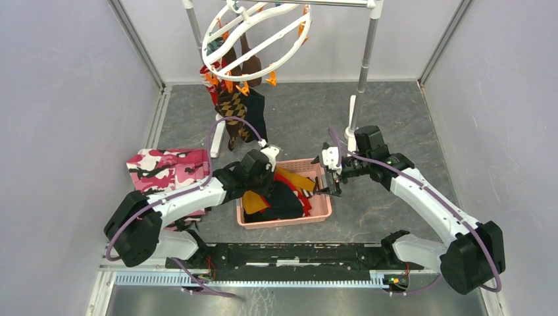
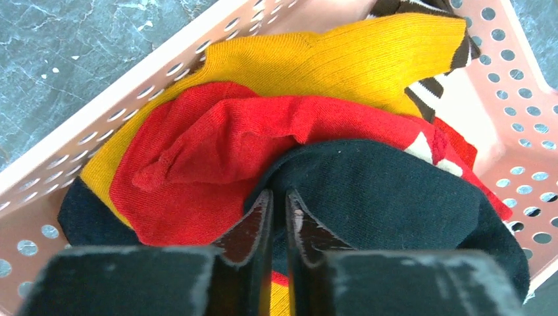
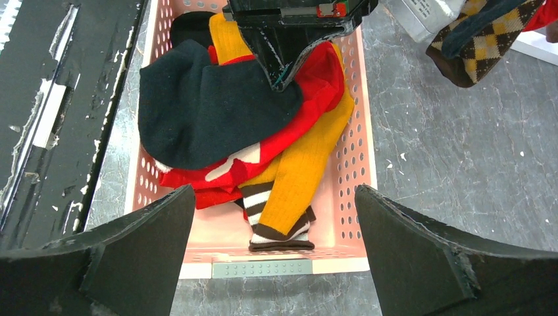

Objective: Clip the socks to the hanger
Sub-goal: Pick up the sock from the bin.

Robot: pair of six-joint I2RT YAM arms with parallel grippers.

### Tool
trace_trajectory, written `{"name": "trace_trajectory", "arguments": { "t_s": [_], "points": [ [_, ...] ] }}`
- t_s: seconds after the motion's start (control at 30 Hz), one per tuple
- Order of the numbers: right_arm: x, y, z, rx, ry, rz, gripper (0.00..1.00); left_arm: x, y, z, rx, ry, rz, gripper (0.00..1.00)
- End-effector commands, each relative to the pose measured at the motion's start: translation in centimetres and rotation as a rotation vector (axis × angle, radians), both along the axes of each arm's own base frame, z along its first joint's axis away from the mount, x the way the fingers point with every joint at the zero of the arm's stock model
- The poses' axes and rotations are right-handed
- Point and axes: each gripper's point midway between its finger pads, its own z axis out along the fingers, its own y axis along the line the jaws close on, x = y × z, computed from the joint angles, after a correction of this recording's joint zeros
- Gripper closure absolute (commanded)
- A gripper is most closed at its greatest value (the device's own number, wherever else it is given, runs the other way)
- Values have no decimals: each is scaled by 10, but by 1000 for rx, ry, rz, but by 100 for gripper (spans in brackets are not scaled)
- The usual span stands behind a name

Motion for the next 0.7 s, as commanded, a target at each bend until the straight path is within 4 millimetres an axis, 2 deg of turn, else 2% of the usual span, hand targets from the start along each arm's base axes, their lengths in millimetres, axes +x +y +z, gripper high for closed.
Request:
{"name": "trace_trajectory", "arguments": {
  "t_s": [0.0,0.03,0.27,0.47,0.57,0.67],
  "points": [
    [1,5,19,40,-27,27,2,0,-6,12,-47,-21,-13,93],
    [1,5,19,42,-27,31,2,0,-6,20,-61,-33,-12,97],
    [-17,6,20,74,-71,140,2,-13,-12,83,-213,-122,-84,98],
    [-24,5,17,86,-150,191,2,-20,-21,122,-305,-180,-154,98],
    [-20,10,19,90,-103,162,2,-21,-30,146,-371,-221,-191,98],
    [-22,21,12,83,-17,148,2,-19,-38,171,-444,-265,-202,98]
  ]
}}
